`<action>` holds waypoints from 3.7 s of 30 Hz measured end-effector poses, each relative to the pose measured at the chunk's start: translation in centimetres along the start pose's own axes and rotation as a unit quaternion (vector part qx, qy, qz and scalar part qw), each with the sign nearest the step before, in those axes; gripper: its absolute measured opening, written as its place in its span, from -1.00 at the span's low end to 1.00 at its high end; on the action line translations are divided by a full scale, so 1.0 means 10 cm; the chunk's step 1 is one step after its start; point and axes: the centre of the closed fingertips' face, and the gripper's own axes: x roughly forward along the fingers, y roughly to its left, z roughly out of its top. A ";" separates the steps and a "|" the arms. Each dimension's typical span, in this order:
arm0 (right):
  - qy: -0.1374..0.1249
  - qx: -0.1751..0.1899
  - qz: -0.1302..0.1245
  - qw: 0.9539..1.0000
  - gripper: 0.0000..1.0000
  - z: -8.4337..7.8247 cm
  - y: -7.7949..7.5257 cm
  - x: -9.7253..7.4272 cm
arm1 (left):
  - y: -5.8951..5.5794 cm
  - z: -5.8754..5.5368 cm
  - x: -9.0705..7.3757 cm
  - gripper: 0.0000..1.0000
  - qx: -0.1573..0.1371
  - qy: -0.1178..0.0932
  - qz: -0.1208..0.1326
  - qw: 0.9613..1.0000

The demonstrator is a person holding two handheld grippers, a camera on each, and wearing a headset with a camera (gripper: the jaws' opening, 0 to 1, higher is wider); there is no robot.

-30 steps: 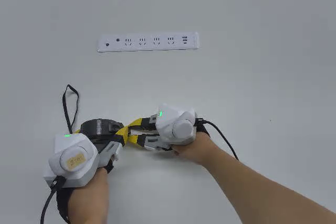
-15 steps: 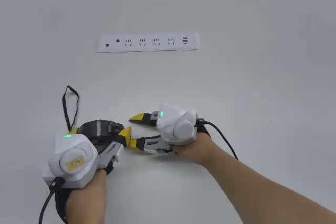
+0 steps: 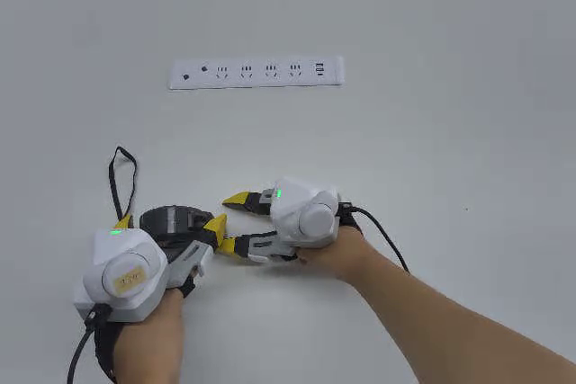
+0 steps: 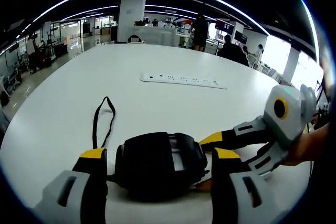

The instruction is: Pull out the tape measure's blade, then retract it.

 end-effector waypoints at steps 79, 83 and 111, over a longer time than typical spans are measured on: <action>-0.049 0.120 -0.144 0.981 -0.01 0.22 0.46 -1.41 | 0.34 -0.07 -0.98 0.61 0.080 0.008 -0.202 0.976; -0.051 0.125 -0.156 0.979 0.02 0.21 0.52 -1.51 | 0.38 -0.08 -1.10 0.62 0.078 0.004 -0.207 0.975; -0.063 0.147 -0.224 0.961 0.07 0.05 0.84 -2.12 | 0.57 -0.22 -1.59 0.65 0.068 0.002 -0.218 0.974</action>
